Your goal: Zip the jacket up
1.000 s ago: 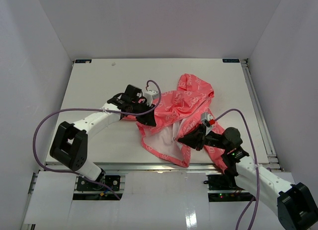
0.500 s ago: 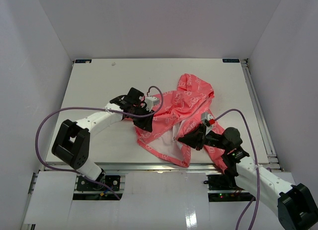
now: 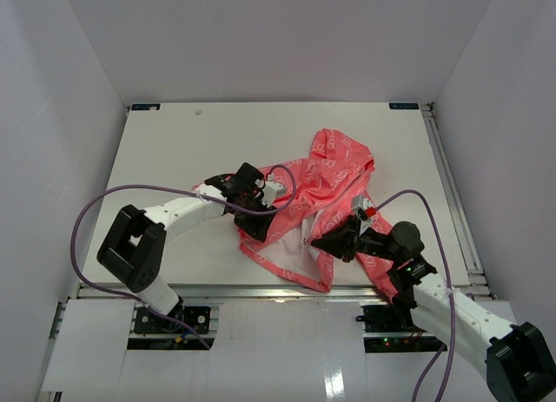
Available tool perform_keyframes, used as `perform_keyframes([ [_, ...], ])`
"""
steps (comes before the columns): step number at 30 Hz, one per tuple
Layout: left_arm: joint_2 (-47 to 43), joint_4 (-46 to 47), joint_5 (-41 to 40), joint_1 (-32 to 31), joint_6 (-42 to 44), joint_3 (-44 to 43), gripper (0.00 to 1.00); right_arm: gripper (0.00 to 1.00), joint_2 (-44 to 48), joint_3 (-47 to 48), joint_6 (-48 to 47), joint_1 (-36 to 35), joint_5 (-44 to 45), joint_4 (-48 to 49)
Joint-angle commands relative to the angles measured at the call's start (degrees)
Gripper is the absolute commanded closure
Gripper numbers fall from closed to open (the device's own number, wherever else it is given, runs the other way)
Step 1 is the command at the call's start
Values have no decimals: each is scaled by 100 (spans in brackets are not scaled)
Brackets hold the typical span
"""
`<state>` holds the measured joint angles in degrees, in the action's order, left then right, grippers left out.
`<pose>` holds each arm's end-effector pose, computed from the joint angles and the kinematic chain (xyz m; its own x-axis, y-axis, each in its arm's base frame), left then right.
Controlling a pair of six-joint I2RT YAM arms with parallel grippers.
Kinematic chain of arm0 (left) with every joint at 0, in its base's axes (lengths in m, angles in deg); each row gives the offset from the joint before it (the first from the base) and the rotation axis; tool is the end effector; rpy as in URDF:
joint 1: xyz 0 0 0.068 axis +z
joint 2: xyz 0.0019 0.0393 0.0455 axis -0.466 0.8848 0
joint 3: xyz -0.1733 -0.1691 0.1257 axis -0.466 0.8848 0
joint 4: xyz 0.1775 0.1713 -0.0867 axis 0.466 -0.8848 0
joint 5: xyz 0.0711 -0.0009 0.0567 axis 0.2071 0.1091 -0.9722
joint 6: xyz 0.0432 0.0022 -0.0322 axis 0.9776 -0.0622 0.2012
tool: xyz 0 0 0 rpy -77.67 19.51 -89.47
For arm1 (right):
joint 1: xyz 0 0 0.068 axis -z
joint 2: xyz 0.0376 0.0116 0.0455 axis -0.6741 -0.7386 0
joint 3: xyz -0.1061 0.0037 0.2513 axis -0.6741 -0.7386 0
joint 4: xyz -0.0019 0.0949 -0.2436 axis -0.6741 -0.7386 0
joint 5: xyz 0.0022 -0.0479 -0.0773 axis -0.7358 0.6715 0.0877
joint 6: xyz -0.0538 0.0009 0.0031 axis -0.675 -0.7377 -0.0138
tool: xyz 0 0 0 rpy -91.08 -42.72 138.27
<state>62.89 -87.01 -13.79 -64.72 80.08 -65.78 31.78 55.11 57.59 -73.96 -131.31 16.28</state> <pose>0.2359 -0.1904 0.2008 -0.7185 0.6032 -0.3463 0.6910 0.6758 -0.2567 0.1221 0.1031 0.2204 -0.2113 0.1664 -0.9632 -0.9381 0.2423 0.2476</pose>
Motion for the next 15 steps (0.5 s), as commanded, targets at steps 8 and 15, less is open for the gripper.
perform_keyframes([
  [8,849,243,-977,-146,-122,39,44,92,231,205,-118,-1,42,103],
  [15,1134,244,-777,-269,-231,127,70,92,268,205,-143,-7,63,65],
])
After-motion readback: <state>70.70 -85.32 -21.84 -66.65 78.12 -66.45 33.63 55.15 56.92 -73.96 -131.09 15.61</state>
